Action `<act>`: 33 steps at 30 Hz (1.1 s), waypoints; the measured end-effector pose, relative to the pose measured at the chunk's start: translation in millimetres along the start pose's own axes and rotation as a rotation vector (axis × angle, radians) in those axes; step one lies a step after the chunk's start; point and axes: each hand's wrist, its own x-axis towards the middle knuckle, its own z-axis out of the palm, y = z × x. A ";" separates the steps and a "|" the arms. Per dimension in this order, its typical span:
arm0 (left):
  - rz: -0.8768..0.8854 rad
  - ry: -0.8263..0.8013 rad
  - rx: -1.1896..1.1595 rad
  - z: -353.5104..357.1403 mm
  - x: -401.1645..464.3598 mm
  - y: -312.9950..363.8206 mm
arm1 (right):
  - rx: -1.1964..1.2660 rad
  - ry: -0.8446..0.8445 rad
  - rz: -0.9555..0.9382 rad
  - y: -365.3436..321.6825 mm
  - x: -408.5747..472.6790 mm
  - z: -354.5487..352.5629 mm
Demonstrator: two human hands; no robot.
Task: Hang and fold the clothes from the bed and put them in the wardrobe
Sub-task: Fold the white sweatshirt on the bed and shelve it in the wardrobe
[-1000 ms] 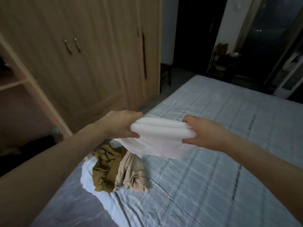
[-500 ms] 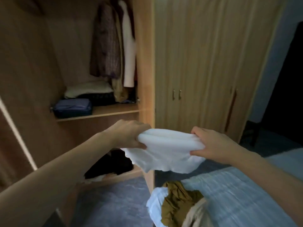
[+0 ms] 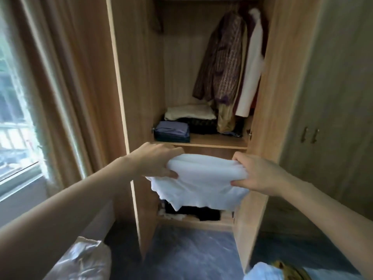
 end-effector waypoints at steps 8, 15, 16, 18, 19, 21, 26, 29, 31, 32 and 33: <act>-0.044 -0.016 -0.038 31.2 17.1 -50.4 | 0.041 -0.064 -0.037 -4.3 67.9 16.6; -0.056 -0.056 -0.043 66.5 91.4 -87.9 | 0.062 -0.043 -0.028 45.5 136.5 35.7; -0.055 -0.054 -0.043 71.5 104.7 -93.2 | 0.064 -0.039 -0.033 54.7 149.0 37.2; -0.058 -0.039 -0.033 80.8 135.0 -103.9 | 0.060 -0.038 -0.031 75.1 176.7 38.8; -0.063 -0.031 -0.021 85.7 152.1 -109.4 | 0.052 -0.034 -0.031 87.2 192.4 40.6; -0.071 -0.011 -0.001 96.4 189.4 -120.0 | 0.020 -0.021 -0.028 112.9 225.1 44.2; -0.078 0.049 0.014 132.7 278.9 -150.5 | -0.126 0.017 -0.043 168.7 304.5 59.9; -0.100 0.055 0.003 153.3 315.8 -167.5 | -0.172 0.033 -0.051 188.4 342.6 64.2; -0.104 0.038 -0.016 165.7 336.3 -179.4 | -0.179 0.018 -0.044 199.3 366.2 70.1; -0.104 0.030 -0.024 172.5 346.3 -186.2 | -0.173 0.008 -0.043 205.2 378.4 74.4; -0.103 0.023 -0.031 180.3 356.4 -193.4 | -0.164 -0.002 -0.043 211.4 391.6 79.7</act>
